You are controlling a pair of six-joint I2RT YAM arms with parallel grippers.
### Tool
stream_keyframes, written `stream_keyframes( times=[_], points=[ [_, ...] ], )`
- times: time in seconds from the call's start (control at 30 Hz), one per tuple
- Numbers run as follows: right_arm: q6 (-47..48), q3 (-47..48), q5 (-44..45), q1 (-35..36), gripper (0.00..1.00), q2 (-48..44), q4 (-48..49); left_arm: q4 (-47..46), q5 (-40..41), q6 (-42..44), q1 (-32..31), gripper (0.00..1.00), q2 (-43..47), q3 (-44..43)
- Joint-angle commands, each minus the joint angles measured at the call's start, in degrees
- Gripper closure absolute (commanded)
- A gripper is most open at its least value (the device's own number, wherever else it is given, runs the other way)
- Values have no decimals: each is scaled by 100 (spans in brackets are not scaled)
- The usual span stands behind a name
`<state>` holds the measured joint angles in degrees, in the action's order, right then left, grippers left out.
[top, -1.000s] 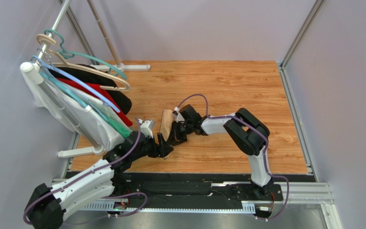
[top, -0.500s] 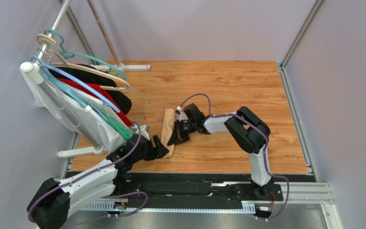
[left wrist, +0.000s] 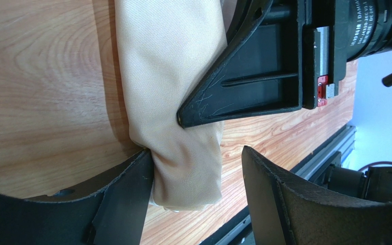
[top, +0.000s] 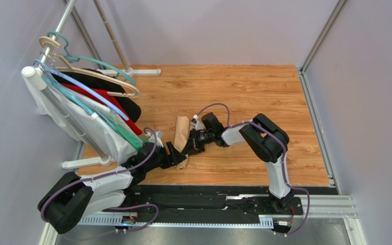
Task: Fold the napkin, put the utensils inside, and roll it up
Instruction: Roll the napkin with the utensil
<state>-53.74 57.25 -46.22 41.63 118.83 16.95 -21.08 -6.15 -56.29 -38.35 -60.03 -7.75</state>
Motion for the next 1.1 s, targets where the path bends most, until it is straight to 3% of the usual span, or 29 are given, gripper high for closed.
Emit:
stream_keyframes(
  times=[0.0, 0.2, 0.47, 0.57, 0.8, 0.87, 0.9, 1.07],
  points=[
    [-671, -241, 105, 39, 100, 194, 684, -98, -387, -5, -6, 28, -237, 142],
    [-1499, -364, -124, 30, 100, 158, 1801, -54, -430, -48, -6, 28, -246, 238],
    [-1676, -364, -142, 47, 100, 141, 1997, -186, -457, -110, -6, 35, -211, 274],
    [-1640, -373, -116, 74, 100, 123, 1935, -256, -483, -110, -6, 46, -237, 221],
    [-1701, -303, -98, 188, 100, 149, 2066, -546, -668, -163, -6, 86, -518, 160],
    [-1737, -303, -116, 188, 100, 167, 2137, -555, -677, -163, -6, 91, -554, 160],
    [-1746, -311, -98, 197, 100, 176, 2163, -529, -668, -171, -6, 98, -554, 177],
    [-1544, -381, -98, 197, 100, 106, 2050, -231, -624, -154, -6, 100, -387, 168]
  ],
)
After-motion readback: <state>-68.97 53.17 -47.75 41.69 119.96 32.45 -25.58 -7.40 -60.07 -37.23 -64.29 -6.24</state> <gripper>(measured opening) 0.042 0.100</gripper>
